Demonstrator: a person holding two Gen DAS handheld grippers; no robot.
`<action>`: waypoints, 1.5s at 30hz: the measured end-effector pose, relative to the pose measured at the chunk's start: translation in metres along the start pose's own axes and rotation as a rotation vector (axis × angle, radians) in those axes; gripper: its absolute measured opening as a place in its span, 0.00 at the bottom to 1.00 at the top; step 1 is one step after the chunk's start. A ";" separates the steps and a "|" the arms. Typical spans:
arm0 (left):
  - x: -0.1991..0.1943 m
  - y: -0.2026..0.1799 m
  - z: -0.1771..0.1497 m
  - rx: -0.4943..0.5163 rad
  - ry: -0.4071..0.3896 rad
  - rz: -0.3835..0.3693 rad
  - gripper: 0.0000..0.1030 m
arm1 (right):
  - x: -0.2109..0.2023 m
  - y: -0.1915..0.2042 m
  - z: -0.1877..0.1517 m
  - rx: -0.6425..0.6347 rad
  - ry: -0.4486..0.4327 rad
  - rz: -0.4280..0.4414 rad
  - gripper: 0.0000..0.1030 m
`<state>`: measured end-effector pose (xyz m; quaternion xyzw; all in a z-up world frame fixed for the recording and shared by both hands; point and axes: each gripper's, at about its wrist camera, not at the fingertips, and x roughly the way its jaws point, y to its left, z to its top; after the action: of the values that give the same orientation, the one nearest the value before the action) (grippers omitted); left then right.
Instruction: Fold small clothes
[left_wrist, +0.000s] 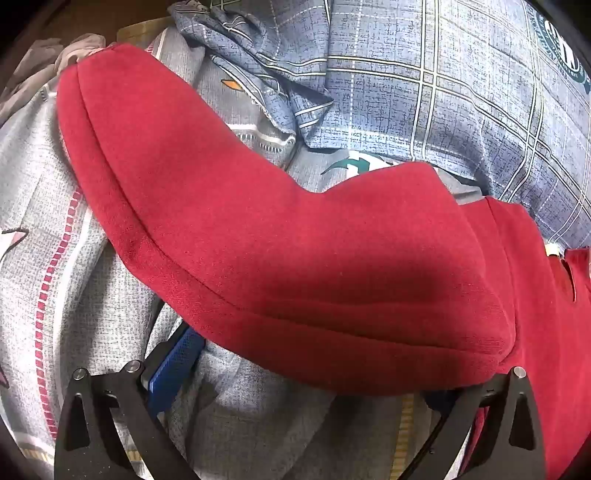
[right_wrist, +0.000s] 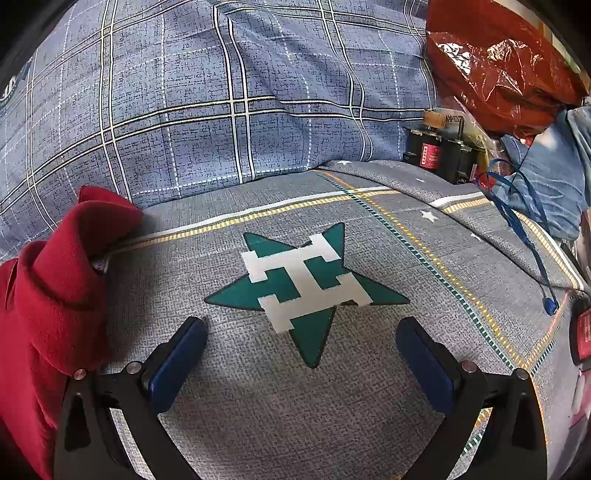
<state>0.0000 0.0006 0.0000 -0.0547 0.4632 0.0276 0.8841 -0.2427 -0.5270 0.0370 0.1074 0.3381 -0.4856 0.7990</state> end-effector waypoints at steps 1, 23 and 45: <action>0.000 0.000 0.000 0.001 0.000 0.001 1.00 | 0.000 0.000 0.000 0.001 -0.001 0.001 1.00; -0.008 -0.003 0.000 0.041 0.060 -0.037 0.99 | 0.000 0.001 0.001 0.000 -0.001 -0.001 1.00; -0.207 -0.036 -0.066 0.176 -0.235 -0.133 0.90 | -0.248 0.045 -0.028 -0.109 -0.050 0.458 0.99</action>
<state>-0.1685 -0.0434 0.1353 -0.0042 0.3525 -0.0655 0.9335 -0.2911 -0.3153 0.1690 0.1259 0.3109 -0.2753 0.9009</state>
